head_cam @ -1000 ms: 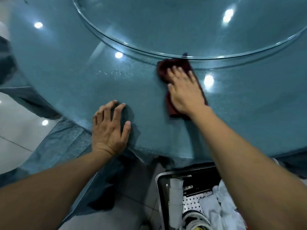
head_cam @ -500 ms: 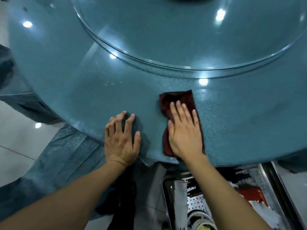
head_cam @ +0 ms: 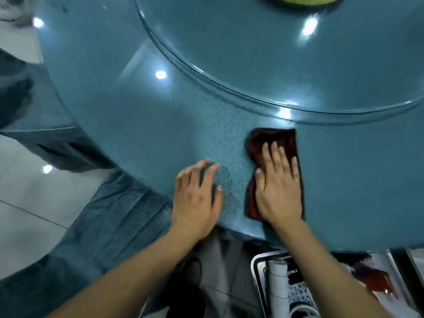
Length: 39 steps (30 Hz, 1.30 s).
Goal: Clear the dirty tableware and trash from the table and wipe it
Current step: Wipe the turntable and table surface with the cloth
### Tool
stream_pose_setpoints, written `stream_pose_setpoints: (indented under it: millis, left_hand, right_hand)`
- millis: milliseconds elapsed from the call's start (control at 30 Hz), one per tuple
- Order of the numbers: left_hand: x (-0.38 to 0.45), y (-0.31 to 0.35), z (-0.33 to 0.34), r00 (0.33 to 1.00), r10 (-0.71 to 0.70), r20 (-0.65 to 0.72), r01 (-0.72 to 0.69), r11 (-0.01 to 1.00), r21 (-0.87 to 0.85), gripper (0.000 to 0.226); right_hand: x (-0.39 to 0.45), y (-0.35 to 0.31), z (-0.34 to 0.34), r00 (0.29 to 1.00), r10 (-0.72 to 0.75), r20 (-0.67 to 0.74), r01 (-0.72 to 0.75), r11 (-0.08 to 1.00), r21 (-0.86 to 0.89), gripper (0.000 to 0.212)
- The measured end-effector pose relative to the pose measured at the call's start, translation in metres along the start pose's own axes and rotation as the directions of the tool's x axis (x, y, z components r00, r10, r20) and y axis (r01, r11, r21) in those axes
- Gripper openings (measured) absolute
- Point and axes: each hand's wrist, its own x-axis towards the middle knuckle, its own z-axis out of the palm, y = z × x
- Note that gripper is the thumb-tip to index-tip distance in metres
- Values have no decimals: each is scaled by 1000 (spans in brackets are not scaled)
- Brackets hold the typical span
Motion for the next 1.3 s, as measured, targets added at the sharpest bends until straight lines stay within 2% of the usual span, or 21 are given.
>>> stream_pose_setpoints:
  millis: [100,167,267,400,500,600,700,800,867,900,967,1067,1167,1300]
  left_hand:
    - [30,-67,-22,993,-92,-69,99,989,112,50]
    - [49,-112,-35,990,-122,-68,133,973,187,56]
    - [71,-150,-43,985,-170,-29,172,960,220,63]
    - [72,-156,-36,977,-199,-70,210,957,200,64]
    - [73,-156,-37,975,-199,-96,212,965,155,60]
    - [72,-155,-37,971,-208,-121,220,970,101,59]
    - [72,-154,-37,965,-222,-138,232,971,61,62]
    - [72,-152,-39,957,-253,-144,259,966,21,63]
    - [70,-151,-39,958,-247,-149,251,968,14,62]
    - [70,-150,-40,958,-244,-150,248,969,9,62]
    - [71,-150,-41,958,-248,-145,251,968,-1,62]
    - [71,-151,-40,957,-251,-148,253,967,-3,63]
    - [71,-154,-37,961,-230,-154,232,973,-3,63]
    - [71,-157,-32,961,-231,-153,234,972,0,60]
  right_hand:
    - [-66,-53,7,998,-54,30,53,998,17,64]
    - [-66,-56,8,997,-72,38,71,997,28,63]
    - [-14,-43,10,999,-51,-3,51,999,11,63]
    - [103,-48,16,1000,3,-21,-2,1000,28,62]
    - [140,-61,17,1000,-29,-9,29,999,25,59]
    - [115,-99,23,977,-214,-10,214,976,46,64]
    - [59,-155,34,901,-434,15,427,891,151,66]
    - [14,-183,38,851,-524,26,511,840,184,64]
    - [8,-177,37,837,-545,33,528,824,207,63]
    - [12,-167,35,844,-536,29,519,829,209,63]
    - [32,-135,30,908,-419,4,413,896,160,64]
    - [70,-57,20,995,-86,-50,87,996,34,66]
    - [88,-15,12,992,127,-28,-126,992,31,69]
    - [91,-57,16,970,237,-53,-235,971,51,69]
